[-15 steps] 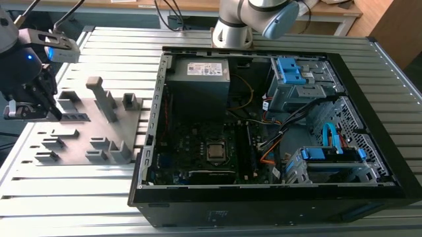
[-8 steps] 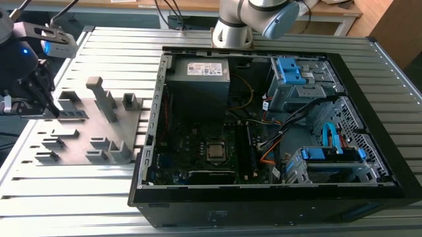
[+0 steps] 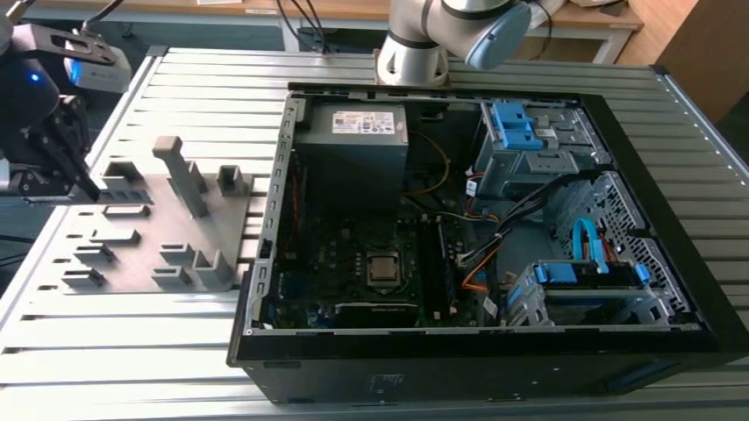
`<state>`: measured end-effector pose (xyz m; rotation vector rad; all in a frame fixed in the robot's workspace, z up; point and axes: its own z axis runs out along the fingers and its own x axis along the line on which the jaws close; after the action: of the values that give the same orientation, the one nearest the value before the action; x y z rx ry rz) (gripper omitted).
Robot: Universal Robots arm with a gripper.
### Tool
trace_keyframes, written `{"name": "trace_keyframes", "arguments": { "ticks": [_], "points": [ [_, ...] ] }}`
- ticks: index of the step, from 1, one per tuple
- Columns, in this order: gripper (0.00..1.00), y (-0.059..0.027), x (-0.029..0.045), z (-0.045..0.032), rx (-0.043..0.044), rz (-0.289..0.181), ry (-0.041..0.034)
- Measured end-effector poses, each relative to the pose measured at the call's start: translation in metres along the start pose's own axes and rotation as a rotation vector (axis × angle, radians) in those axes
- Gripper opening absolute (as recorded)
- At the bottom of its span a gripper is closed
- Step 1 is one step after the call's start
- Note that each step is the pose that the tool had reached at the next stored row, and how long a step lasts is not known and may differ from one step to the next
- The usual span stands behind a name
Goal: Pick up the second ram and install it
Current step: 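Pick up the second ram and move it above second insertion slot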
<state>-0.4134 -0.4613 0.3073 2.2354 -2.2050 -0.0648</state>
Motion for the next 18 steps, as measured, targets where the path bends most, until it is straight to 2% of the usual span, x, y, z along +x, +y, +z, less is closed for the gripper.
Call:
{"name": "trace_keyframes", "arguments": {
  "ticks": [18],
  "points": [
    [0.14, 0.0008, -0.0008, -0.0266, 0.0, 0.0, -0.0001]
  ]
}}
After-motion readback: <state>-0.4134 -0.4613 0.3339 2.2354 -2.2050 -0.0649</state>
